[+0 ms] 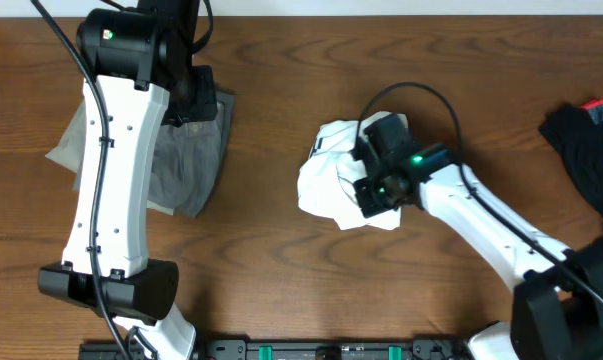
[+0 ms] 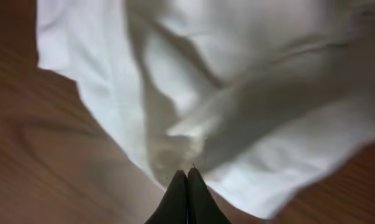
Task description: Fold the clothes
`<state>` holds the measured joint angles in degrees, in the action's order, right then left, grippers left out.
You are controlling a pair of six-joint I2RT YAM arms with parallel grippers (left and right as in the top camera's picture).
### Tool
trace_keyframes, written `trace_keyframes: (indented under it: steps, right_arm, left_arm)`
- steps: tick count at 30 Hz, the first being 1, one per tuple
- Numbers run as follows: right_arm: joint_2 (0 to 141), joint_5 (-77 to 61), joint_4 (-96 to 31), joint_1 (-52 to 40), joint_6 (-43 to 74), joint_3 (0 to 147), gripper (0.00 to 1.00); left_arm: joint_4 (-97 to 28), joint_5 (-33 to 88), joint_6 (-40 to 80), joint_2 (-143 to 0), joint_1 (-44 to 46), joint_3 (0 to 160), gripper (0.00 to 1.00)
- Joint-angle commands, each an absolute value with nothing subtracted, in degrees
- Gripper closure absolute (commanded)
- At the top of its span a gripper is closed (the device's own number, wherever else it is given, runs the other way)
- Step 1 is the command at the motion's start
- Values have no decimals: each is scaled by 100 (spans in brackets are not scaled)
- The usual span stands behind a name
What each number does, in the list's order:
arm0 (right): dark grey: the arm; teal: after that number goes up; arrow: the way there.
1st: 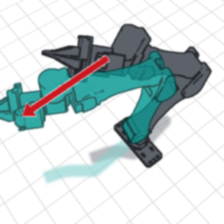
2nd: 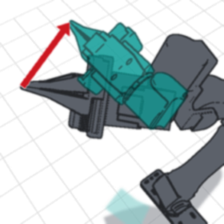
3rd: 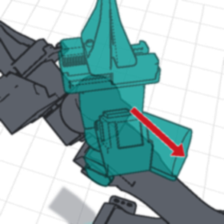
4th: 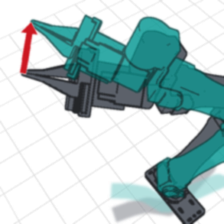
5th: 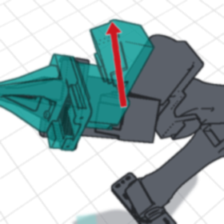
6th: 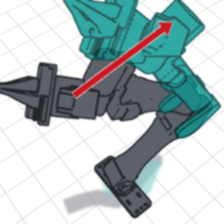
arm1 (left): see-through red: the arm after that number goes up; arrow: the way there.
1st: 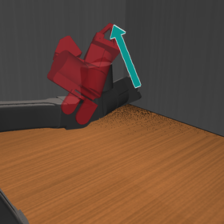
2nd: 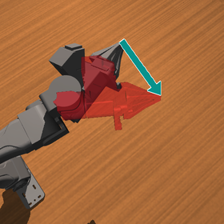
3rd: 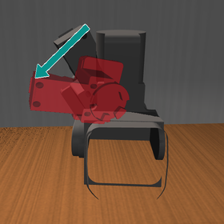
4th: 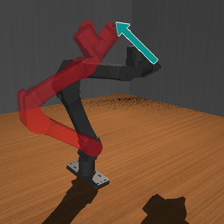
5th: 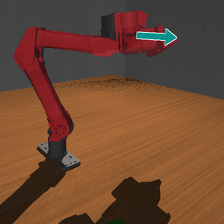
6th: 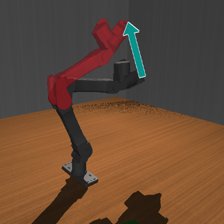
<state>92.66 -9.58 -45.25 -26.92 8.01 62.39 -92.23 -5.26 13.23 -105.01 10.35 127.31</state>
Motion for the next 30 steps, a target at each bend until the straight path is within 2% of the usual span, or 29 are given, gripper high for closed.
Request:
trace_keyframes:
  steps: [1,5,6,7,8,10,13,16,20,22,23,24,30]
  right_arm:
    - [8976,-880,-4545,-2506,521,6208,98]
    - [8980,-1282,-4521,-2462,110,6208,99]
    - [8980,-1479,-4501,-2484,3,6208,91]
    - [8982,-1682,-4471,-2512,-80,6208,73]
    - [8997,-1741,-4438,-2556,-115,6208,62]
    - [9052,-1688,-4407,-2622,-115,6206,57]
    - [9244,-1691,-4377,-2689,-115,6206,57]
    - [9502,-1697,-4355,-2768,-113,6206,61]
    - [9677,-1699,-4348,-2860,-89,6206,73]
    - [9668,-1712,-4348,-2882,-91,6208,83]
    - [9644,-1719,-4353,-2888,-89,6208,94]
    - [9627,-1717,-4381,-2888,-89,6211,98]
    - [8986,-1162,-4563,-2598,183,6215,99]
  left_arm:
    - [-9421,-532,1249,-10462,1031,12811,53]
    - [-9417,-532,1249,-10462,1031,12811,53]
    - [-9413,-532,1249,-10462,1031,12811,53]
    - [-9404,-532,1249,-10462,1031,12811,53]
    - [-9397,-532,1249,-10464,1031,12811,53]
    - [-9393,-532,1249,-10464,1031,12811,53]
    - [-9400,-532,1249,-10462,1031,12811,53]
    - [-9400,-532,1249,-10464,1031,12811,53]
    - [-9404,-532,1249,-10462,1031,12811,53]
    - [-9404,-532,1249,-10462,1031,12811,53]
    - [-9402,-532,1249,-10462,1031,12811,53]
    - [-9402,-532,1249,-10464,1031,12811,53]
    - [-9397,-532,1247,-10462,1031,12811,53]
